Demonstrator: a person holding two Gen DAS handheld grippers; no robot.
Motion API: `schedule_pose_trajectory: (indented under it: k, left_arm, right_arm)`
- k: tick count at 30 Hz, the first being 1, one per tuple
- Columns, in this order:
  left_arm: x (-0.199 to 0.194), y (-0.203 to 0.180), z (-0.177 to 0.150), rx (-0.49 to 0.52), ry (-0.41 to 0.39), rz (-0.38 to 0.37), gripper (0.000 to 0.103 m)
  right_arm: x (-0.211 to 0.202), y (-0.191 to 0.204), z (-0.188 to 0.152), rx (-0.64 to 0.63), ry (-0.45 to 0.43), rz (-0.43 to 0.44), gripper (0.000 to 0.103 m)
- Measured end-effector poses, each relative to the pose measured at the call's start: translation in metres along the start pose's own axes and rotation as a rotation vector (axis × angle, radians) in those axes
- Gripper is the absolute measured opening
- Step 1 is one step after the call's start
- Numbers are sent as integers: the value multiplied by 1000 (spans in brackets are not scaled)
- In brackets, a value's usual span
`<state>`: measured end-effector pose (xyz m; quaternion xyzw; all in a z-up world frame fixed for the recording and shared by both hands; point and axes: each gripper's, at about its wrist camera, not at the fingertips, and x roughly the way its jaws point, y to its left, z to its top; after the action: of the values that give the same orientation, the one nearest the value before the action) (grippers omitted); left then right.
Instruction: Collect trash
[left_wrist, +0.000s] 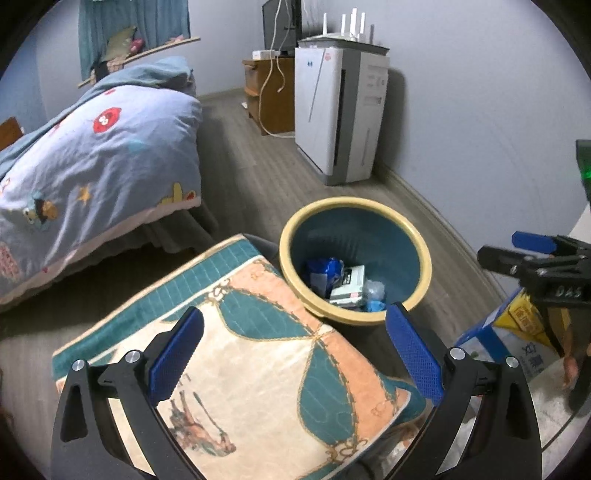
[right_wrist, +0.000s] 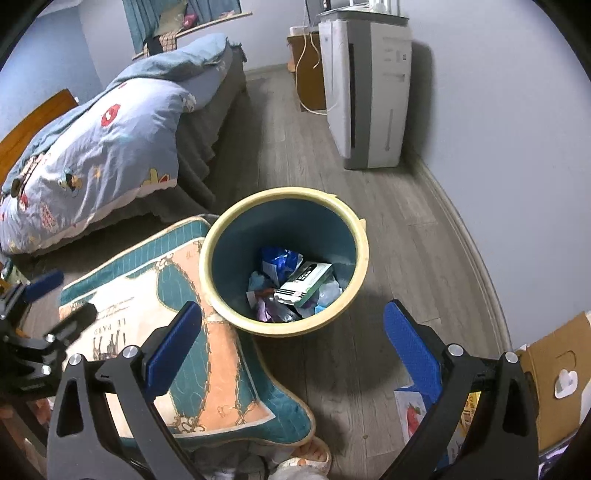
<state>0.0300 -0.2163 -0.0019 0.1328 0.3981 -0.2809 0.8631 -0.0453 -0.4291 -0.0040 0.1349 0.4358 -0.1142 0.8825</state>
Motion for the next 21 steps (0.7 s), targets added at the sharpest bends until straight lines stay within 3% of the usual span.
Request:
schedule_pose_trajectory:
  k: [21]
  left_arm:
    - [0,-15,2,70,-33,11,98]
  right_arm:
    - [-2,2,-4,-9,-4,-7,97]
